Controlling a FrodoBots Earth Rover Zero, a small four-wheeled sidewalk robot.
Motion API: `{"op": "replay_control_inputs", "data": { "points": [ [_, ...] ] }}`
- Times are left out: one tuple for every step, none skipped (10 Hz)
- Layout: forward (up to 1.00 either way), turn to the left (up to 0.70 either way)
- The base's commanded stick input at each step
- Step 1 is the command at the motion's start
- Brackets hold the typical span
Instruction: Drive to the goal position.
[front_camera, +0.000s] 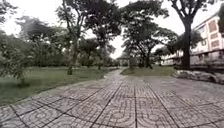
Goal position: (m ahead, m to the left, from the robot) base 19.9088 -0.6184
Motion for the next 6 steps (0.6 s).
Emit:
{"op": "replay_control_inputs", "data": {
  "points": [
    [1.0, 0.0],
    [1.0, 0.0],
    [1.0, 0.0],
    [1.0, 0.0],
    [1.0, -0.27],
    [1.0, -0.27]
  ]
}}
